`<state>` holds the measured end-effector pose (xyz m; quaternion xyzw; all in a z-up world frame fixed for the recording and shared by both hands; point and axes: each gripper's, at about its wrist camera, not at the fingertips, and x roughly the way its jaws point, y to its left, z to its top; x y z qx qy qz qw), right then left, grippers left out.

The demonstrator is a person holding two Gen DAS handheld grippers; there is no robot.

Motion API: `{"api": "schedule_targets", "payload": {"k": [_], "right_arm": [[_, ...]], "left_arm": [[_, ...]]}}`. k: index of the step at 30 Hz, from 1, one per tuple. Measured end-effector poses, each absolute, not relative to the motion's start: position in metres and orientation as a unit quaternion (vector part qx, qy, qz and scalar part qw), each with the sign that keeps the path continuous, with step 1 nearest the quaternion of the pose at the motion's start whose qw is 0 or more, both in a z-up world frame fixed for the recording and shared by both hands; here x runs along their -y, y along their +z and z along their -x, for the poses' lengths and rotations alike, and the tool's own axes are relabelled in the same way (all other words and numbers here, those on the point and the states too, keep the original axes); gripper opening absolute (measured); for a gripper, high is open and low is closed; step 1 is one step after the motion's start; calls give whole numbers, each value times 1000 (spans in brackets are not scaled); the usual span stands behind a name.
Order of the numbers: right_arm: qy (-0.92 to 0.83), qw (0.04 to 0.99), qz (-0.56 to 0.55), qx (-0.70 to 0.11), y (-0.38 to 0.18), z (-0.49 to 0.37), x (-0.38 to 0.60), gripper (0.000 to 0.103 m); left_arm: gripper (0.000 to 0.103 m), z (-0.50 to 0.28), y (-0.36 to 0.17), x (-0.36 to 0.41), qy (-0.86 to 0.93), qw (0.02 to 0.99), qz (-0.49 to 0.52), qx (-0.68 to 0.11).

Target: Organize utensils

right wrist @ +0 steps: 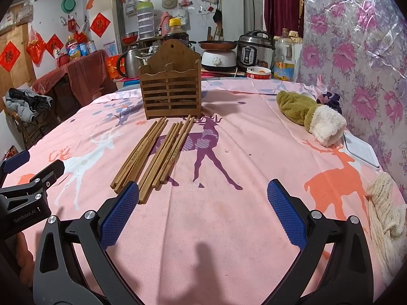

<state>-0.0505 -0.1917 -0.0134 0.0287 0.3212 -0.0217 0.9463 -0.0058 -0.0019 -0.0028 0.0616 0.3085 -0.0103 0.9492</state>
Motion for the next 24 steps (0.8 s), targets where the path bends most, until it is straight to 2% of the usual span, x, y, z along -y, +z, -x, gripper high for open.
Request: {"api": "schedule_targets", "payload": {"k": [18,24], "right_arm": [[-21,945,-32,-324,-20,46,194,97],[-21,932,-31,-360,-23,47,193,97]], "left_arm": [[98,6,-3,2,-11,949,-61,-309],[98,7,-5,1,-11,948,-61,-312]]}}
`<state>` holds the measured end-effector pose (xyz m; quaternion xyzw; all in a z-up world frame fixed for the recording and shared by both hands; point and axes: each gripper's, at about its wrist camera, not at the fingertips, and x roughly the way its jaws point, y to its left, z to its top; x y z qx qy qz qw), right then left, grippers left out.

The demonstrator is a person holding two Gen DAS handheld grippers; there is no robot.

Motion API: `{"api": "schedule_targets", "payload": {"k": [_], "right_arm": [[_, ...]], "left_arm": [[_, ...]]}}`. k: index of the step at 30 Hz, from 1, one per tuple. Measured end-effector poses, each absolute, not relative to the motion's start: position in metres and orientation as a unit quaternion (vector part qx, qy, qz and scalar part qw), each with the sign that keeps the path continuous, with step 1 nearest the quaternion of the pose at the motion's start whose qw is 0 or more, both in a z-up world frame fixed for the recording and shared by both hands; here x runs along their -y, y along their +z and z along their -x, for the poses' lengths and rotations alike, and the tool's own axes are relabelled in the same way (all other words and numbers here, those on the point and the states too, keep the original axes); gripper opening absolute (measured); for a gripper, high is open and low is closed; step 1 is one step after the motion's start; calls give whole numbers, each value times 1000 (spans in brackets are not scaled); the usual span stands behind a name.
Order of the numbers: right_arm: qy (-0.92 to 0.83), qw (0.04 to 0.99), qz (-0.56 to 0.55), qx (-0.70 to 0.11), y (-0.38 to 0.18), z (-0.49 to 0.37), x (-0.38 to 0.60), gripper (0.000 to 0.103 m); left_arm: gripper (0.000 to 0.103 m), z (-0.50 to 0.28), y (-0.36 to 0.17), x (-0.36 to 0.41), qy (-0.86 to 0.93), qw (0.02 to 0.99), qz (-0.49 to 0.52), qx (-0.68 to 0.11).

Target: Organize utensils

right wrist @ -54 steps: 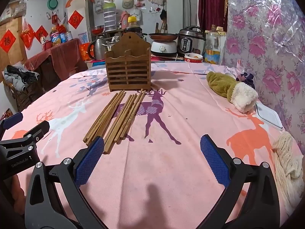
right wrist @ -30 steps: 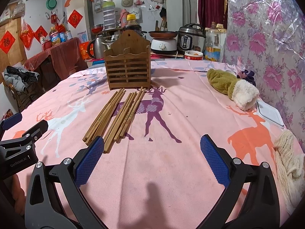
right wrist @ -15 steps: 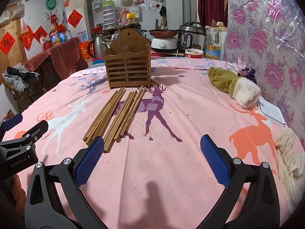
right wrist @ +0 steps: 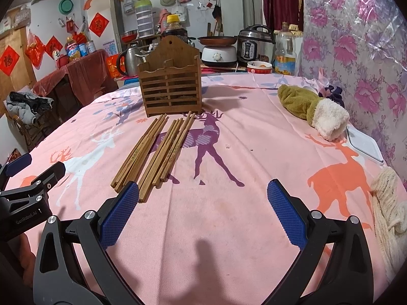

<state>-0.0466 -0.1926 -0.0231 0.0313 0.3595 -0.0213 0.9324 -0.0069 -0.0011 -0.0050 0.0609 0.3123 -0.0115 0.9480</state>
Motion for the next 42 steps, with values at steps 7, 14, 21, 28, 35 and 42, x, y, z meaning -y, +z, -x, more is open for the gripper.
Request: {"api": "schedule_targets", "payload": {"k": [7,14,21,28,35,42], "right_arm": [[-18,929,-38,-368,-21,43,198,97],[-9,934,-50,-354,-21,40,206,97],[46,915,-80,-393,6,7,215,97],[76,911,-114,-388,11,-59,206,97],[51,895,-44,-441,-33,-74,202,97],[37,886,-26,-461,-48,-79,205,97]], "left_arm": [[98,2,-14,-3,-21,937,-52,-344],[98,-12,-16,-8,-40,922,-37,-383],[97,-58,6,-14,-21,906,-52,-419],[97,-111,15,7,-45,903,1,-427],[97,-123,-18,-2,-42,883,-13,-468],[97,-129,-24,-8,-88,865,29,-494]]}}
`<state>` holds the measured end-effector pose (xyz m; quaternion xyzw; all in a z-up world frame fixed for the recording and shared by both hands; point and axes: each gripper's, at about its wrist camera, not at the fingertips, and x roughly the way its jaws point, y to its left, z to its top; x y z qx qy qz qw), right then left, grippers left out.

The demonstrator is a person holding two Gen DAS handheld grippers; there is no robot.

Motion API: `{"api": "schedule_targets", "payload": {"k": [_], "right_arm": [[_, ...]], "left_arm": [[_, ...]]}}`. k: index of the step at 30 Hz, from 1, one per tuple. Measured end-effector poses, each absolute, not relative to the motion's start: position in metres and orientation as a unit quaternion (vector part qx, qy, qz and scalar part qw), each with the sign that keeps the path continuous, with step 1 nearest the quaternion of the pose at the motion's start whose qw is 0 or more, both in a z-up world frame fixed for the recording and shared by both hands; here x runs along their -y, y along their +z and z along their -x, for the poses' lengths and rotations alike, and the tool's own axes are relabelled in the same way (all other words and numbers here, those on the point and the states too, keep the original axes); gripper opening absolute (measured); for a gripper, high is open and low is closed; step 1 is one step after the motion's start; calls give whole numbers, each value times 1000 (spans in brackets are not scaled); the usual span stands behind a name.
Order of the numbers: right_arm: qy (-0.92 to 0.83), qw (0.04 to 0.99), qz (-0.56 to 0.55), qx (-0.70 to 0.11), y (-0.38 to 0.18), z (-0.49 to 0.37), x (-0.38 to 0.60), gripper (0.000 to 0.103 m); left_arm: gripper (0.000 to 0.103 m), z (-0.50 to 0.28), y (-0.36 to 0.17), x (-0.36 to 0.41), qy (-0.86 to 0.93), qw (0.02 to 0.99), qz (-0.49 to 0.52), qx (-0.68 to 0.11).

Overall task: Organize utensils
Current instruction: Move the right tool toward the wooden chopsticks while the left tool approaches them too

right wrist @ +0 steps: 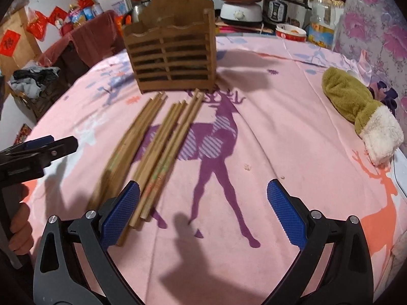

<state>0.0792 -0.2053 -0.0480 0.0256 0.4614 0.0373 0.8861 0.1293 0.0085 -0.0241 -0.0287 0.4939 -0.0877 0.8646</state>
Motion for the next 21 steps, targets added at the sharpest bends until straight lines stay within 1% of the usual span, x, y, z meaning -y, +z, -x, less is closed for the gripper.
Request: {"api": "schedule_targets", "payload": {"k": [4,10,18,21], "right_arm": [[22,881,-37,-471,-51,-84,214,97],[11,878,-79,-472,-48,-86,233,97],[9,878,-92,-470,-46,-87,238,97],[7,878,-93,-470,-46,-87,239,97]], "left_arm": [[97,-132,-33,1,-106,857,16,-505],[97,-135,-47,11,-142,836,23,-529],[98,-144,-61,25,-115,835,-27,-538],[98,-151,-62,16,-95,838,-25,-536]]}}
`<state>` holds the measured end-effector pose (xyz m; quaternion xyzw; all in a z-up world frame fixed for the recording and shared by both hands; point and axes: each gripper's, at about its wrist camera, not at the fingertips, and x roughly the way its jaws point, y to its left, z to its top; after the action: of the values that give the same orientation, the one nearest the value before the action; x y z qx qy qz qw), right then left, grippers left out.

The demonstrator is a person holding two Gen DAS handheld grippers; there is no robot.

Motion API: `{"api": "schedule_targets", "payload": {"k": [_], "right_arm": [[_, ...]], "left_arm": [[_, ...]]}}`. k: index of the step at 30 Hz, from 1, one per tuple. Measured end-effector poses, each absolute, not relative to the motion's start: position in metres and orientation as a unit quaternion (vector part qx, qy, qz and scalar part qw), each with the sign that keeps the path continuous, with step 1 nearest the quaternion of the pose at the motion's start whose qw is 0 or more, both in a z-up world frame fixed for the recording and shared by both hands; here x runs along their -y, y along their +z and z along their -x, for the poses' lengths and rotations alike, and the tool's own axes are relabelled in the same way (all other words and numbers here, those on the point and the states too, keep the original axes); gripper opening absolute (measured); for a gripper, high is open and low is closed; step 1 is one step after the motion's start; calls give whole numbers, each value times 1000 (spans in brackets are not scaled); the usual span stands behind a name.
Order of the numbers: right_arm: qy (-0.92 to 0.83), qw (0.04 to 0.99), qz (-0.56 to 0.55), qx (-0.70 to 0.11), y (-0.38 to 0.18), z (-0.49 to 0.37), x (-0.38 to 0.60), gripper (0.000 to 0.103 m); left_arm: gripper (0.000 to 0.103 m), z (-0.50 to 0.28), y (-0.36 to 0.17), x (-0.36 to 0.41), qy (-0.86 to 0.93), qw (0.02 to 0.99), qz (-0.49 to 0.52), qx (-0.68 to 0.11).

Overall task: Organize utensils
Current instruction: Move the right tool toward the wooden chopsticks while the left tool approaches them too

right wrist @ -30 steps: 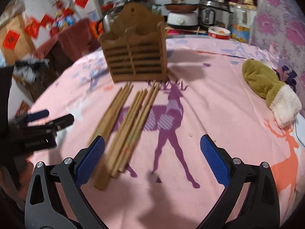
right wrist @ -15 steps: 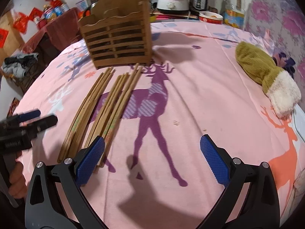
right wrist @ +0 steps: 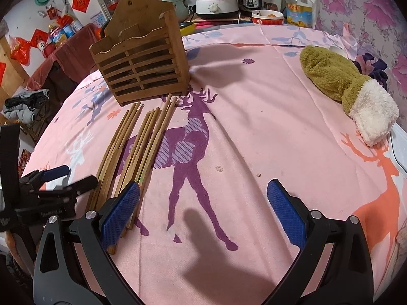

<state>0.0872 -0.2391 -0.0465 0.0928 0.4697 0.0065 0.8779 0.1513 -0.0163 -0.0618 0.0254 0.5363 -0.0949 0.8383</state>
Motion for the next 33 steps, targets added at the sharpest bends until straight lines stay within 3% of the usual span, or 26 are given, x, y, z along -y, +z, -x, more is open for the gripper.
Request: {"api": "schedule_targets", "payload": {"k": [9,16,19,24,29,33], "right_arm": [[6,881,-86,-466,-45,-86,238,97],[7,883,-81,-463,-44,-85,236,97],[4,883,-86,-462,-43,-85,238,97],[14,883,-84,-461,-43,-83,234,96],[47,878,-58,-473,-48,-83,215,83],[83,868,-31,-489,-55,-81,196,81]], "left_arm": [[97,-168,-54,-29,-48,841,47,-536],[97,-156,-59,3,-87,837,-7,-540],[88,-155,-62,3,-53,843,-37,-535],[87,-175,-60,-35,19,849,-8,-528],[99,-181,-68,-36,16,838,-4,-545],[99,-184,-69,-33,20,841,-16,-541]]}}
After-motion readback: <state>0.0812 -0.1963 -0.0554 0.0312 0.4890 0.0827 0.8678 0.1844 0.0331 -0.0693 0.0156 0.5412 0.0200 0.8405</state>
